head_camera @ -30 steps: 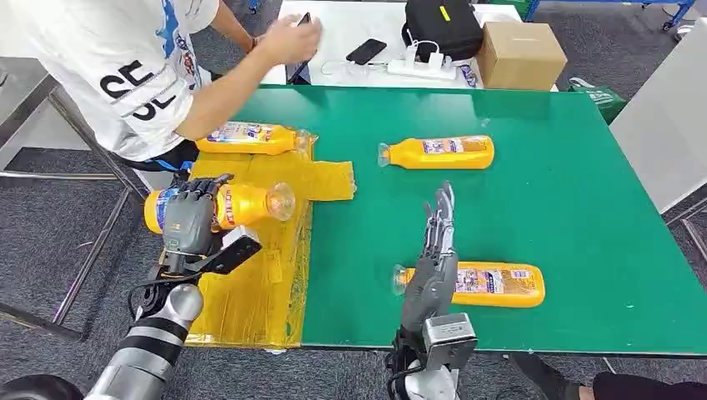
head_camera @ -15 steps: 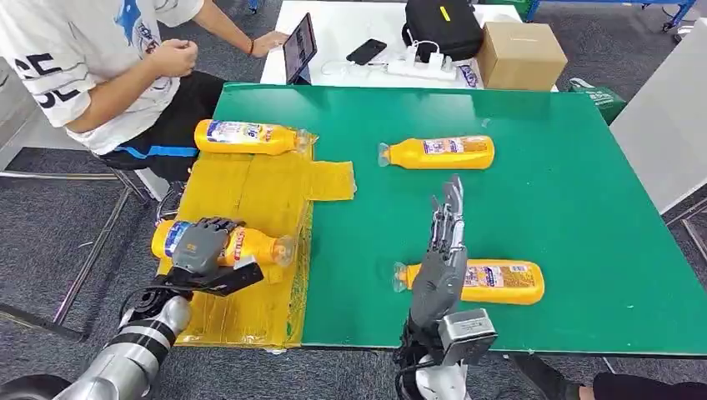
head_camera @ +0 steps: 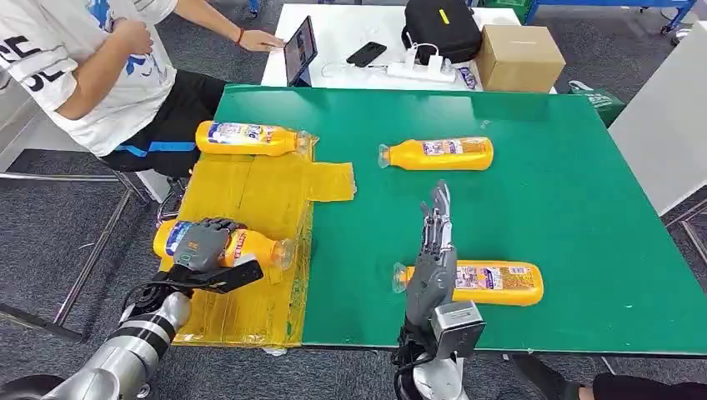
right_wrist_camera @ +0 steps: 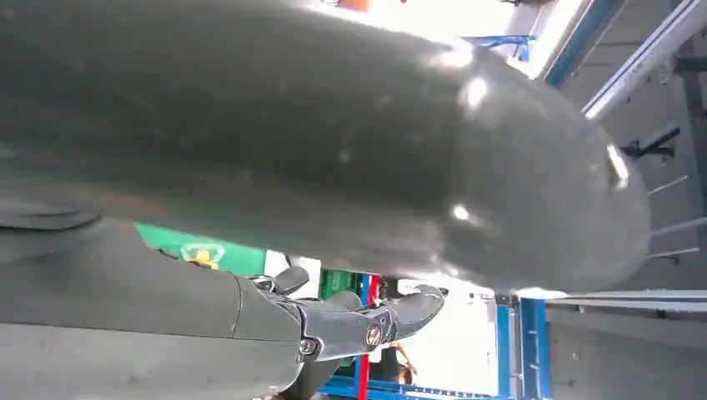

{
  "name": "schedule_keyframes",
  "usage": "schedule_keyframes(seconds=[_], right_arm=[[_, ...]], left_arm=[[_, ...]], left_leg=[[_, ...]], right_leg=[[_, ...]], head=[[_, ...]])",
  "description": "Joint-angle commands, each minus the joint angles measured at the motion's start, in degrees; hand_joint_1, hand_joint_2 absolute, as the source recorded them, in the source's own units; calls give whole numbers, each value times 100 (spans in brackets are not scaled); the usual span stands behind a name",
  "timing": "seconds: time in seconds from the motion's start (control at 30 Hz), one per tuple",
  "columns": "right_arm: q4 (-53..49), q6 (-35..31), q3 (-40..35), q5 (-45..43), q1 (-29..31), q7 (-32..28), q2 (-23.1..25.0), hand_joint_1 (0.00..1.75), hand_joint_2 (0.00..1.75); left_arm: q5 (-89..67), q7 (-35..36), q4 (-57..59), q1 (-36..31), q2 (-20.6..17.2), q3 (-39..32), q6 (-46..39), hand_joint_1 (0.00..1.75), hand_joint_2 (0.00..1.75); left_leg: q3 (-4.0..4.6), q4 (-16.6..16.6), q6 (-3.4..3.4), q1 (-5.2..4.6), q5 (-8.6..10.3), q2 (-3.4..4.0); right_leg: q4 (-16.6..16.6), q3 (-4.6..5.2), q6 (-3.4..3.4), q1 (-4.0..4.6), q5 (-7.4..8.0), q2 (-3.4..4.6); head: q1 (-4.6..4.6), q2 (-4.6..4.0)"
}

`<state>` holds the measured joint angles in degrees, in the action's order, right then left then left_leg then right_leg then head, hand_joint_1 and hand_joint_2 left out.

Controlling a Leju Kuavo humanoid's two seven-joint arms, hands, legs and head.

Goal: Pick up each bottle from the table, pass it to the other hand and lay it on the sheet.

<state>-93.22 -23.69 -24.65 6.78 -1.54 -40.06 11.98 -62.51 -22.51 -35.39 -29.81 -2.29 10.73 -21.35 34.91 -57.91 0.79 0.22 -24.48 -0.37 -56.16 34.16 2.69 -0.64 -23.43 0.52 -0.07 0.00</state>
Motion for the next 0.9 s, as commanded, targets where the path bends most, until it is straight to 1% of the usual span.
schedule_keyframes(seconds=[0.03, 0.1, 0.13, 0.2, 0.3, 0.37, 0.4, 0.43, 0.47, 0.5, 0.53, 0.57, 0.6, 0.67, 0.7, 0.77, 0.8, 0.87, 0.9], right_arm=[[606, 239, 305, -4, 123, 6, 62, 0, 175], [701, 313, 330, -45, 120, 6, 75, 0, 175], [767, 336, 356, -52, 131, 6, 88, 0, 175], [945, 411, 429, -3, 189, 6, 132, 0, 175], [1101, 464, 529, -88, 257, 6, 197, 0, 175], [1171, 464, 582, -116, 288, 6, 221, 0, 175], [1250, 506, 608, -158, 309, 6, 231, 0, 175], [1294, 524, 620, -164, 330, 6, 241, 0, 175], [1308, 567, 633, -179, 337, 6, 247, 0, 175], [1355, 568, 633, -164, 354, 6, 251, 0, 175], [1388, 596, 639, -167, 364, 6, 261, 0, 175], [1436, 611, 622, -156, 386, 6, 256, 0, 175], [1484, 647, 634, -194, 400, 6, 276, 0, 175], [1526, 615, 637, -176, 411, 6, 294, 0, 175], [1526, 610, 633, -174, 410, 6, 296, 0, 175], [1526, 610, 633, -174, 410, 6, 296, 0, 175], [1526, 610, 633, -174, 410, 6, 296, 0, 175], [1574, 609, 653, -147, 399, 6, 314, 0, 175], [1585, 616, 662, -121, 388, 6, 331, 0, 175]], left_arm=[[207, 13, 442, 71, -58, 91, 679, 0, 0], [200, 7, 432, 115, -119, 131, 766, 0, 0], [274, -48, 409, 137, -127, 115, 886, 0, 0], [689, -275, 267, 266, -177, 17, 1418, 0, 0], [1160, -576, 70, 464, -325, -7, 2040, 0, 0], [1360, -676, -75, 592, -429, 19, 2277, 0, 0], [1477, -747, -134, 634, -469, 23, 2412, 0, 0], [1564, -776, -185, 665, -480, 21, 2493, 0, 0], [1698, -803, -257, 698, -513, 43, 2641, 0, 0], [1866, -856, -329, 736, -525, 20, 2768, 0, 0], [2191, -913, -435, 799, -534, -37, 3060, 0, 0], [2623, -1024, -545, 873, -514, -162, 3438, 0, 0], [3163, -1052, -711, 993, -449, -394, 3807, 0, 0], [3638, -936, -1115, 1191, -325, -548, 3782, 0, 0], [3659, -861, -1201, 1216, -300, -528, 3772, 0, 0], [3659, -861, -1201, 1216, -300, -528, 3772, 0, 0], [3659, -861, -1201, 1216, -300, -528, 3772, 0, 0], [4349, -832, -1329, 1224, -65, -943, 3831, 0, 0], [4651, -815, -1525, 1243, 134, -1201, 3584, 0, 0]], left_leg=[[-36, 11, -5, 9, -9, 18], [-20, 8, -2, 1, -3, 10], [-38, 15, -5, 5, -7, 20], [-34, 13, -3, 1, -4, 2], [-38, 13, -3, 1, -3, 4], [-56, 20, -4, 1, -3, 17], [-58, 15, -4, -1, -4, -4], [-67, 21, -5, 1, -1, 7], [-65, 17, -5, 0, -2, -10], [-72, 21, -5, 0, -1, -2], [-74, 21, -5, 1, -1, -2], [-76, 16, -5, 0, -3, -14], [-84, 21, -6, -1, -3, 0], [-87, 21, -8, -2, 0, -7], [-86, 25, -9, 1, -1, 6], [-82, 15, -7, -2, 1, -23], [-84, 18, -8, 1, -1, -12], [-78, 15, -8, 0, 0, -24], [-75, 16, -8, -2, 2, -28]], right_leg=[[18, -35, -13, 11, 0, 7], [9, -18, -5, 2, 1, 6], [18, -35, -10, 7, 1, 14], [14, -35, -6, 2, 0, 6], [13, -40, -7, 2, 2, 8], [18, -55, -12, 3, 4, 20], [11, -62, -12, 0, -4, 8], [18, -68, -15, 3, 2, 18], [12, -71, -13, 1, -4, 6], [16, -72, -15, 1, -1, 14], [17, -76, -16, 2, -1, 15], [11, -81, -15, 1, -6, 5], [16, -83, -17, 0, -3, 16], [14, -89, -14, -1, -3, 11], [21, -87, -17, 3, 2, 21], [8, -87, -12, -1, -8, -6], [15, -85, -15, 3, -5, 0], [10, -82, -14, 1, -8, -7], [9, -81, -14, -1, -8, -8]], head=[[2, 0], [0, 0], [-2, 0], [0, 0], [0, 0], [-2, 0], [2, 0], [0, 0], [-2, 0], [0, 0], [0, 0], [0, 0], [-2, 0], [2, 0], [-2, 0], [0, 0], [0, 0], [2, 0], [0, 0]])
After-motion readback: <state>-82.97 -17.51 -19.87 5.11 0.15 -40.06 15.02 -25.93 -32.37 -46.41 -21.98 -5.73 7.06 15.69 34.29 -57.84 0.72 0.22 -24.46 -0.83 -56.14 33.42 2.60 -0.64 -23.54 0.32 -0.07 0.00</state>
